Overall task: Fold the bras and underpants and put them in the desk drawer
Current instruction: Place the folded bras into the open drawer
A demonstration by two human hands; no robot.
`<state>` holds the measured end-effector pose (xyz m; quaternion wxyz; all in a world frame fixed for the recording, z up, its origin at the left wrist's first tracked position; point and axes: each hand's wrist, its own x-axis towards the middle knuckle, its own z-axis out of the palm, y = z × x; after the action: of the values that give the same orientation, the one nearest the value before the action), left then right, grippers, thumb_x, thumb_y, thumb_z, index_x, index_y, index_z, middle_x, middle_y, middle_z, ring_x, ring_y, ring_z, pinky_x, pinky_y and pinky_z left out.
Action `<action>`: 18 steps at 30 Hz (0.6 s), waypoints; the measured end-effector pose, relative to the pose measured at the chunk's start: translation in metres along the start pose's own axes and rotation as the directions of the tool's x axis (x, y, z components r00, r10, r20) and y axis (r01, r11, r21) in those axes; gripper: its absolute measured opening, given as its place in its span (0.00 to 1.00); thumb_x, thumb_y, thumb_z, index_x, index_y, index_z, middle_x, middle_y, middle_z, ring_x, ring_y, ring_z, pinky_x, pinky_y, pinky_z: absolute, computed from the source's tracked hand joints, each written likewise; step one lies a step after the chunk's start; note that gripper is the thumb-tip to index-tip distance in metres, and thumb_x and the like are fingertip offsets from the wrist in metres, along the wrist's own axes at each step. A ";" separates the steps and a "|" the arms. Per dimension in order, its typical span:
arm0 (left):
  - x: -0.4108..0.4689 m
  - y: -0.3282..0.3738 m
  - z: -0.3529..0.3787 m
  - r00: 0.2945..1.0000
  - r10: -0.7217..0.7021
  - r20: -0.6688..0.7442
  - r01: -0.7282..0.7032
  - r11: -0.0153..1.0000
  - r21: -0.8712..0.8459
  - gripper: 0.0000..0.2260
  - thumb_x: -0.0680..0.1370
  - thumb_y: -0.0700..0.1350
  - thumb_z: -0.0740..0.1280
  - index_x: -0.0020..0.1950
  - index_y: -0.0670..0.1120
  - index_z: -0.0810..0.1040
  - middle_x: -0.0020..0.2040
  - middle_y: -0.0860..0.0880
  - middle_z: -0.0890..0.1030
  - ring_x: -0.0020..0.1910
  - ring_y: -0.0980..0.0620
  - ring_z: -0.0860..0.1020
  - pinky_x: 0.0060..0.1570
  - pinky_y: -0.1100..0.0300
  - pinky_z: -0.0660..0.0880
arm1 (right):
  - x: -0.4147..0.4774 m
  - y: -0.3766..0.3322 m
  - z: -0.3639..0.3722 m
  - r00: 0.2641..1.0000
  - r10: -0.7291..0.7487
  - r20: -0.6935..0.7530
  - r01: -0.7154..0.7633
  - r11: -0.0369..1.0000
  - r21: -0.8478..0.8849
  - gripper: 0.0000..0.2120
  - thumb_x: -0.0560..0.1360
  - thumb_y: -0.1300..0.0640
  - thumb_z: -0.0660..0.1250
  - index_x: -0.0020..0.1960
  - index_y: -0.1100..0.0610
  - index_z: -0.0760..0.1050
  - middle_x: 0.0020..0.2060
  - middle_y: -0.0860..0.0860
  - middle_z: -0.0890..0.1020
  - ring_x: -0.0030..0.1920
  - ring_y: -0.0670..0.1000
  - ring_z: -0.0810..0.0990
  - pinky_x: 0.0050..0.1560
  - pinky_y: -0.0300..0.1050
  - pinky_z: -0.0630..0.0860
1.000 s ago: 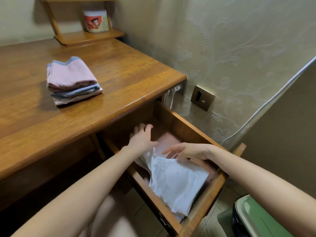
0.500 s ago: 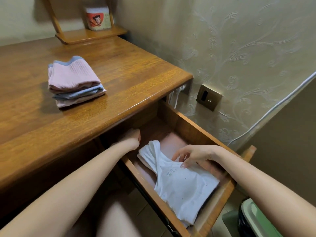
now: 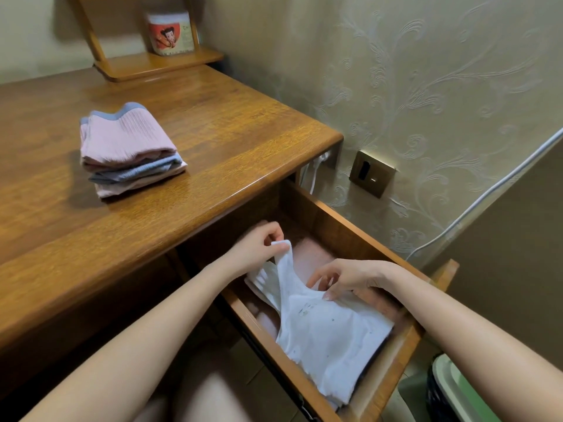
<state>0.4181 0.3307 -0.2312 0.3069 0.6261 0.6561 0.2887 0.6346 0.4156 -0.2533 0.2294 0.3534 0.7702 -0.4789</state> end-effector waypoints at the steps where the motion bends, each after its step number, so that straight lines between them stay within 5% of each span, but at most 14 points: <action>1: -0.005 0.004 -0.007 1.000 0.018 0.017 -0.017 0.998 -0.067 0.09 0.77 0.48 0.65 0.45 0.43 0.73 0.42 0.44 0.75 0.38 0.54 0.72 0.38 0.61 0.69 | 0.000 0.000 0.000 1.000 0.001 0.006 -0.001 1.000 0.009 0.17 0.72 0.56 0.70 0.58 0.40 0.76 0.52 0.47 0.79 0.53 0.48 0.77 0.58 0.46 0.74; 6: -0.023 -0.013 -0.012 0.989 -0.145 -0.022 0.145 0.989 0.016 0.08 0.77 0.47 0.66 0.45 0.46 0.69 0.37 0.48 0.75 0.34 0.55 0.75 0.34 0.63 0.70 | -0.001 -0.004 0.000 1.000 -0.002 0.013 0.002 1.000 -0.006 0.18 0.73 0.58 0.68 0.62 0.45 0.75 0.51 0.48 0.78 0.53 0.49 0.76 0.56 0.44 0.74; 10: -0.017 -0.026 -0.007 0.966 -0.257 0.038 0.245 0.951 0.187 0.12 0.73 0.44 0.70 0.54 0.48 0.72 0.47 0.51 0.76 0.42 0.55 0.75 0.36 0.66 0.70 | -0.001 -0.004 0.003 1.000 -0.014 0.004 0.014 1.000 -0.028 0.18 0.74 0.59 0.68 0.61 0.45 0.75 0.51 0.48 0.78 0.52 0.49 0.76 0.56 0.44 0.74; 13: -0.005 -0.024 -0.008 0.948 -0.305 0.087 0.269 0.918 0.290 0.10 0.72 0.43 0.71 0.49 0.48 0.73 0.52 0.48 0.78 0.46 0.53 0.76 0.41 0.63 0.72 | -0.001 -0.012 -0.001 0.999 0.030 0.029 -0.027 0.994 -0.101 0.21 0.74 0.58 0.68 0.65 0.46 0.72 0.53 0.48 0.77 0.56 0.51 0.76 0.55 0.42 0.73; 18: 0.008 -0.023 -0.012 0.864 -0.477 0.163 0.350 0.800 0.487 0.12 0.73 0.52 0.71 0.48 0.45 0.75 0.46 0.48 0.76 0.43 0.53 0.74 0.41 0.61 0.71 | 0.008 -0.038 -0.013 1.000 0.018 0.017 -0.014 0.979 -0.203 0.21 0.73 0.59 0.70 0.64 0.51 0.72 0.49 0.48 0.79 0.49 0.49 0.77 0.49 0.40 0.73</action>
<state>0.3943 0.3375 -0.2414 0.3016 0.5530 0.7760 -0.0330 0.5998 0.4188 -0.2316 0.2754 0.3296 0.8100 -0.3993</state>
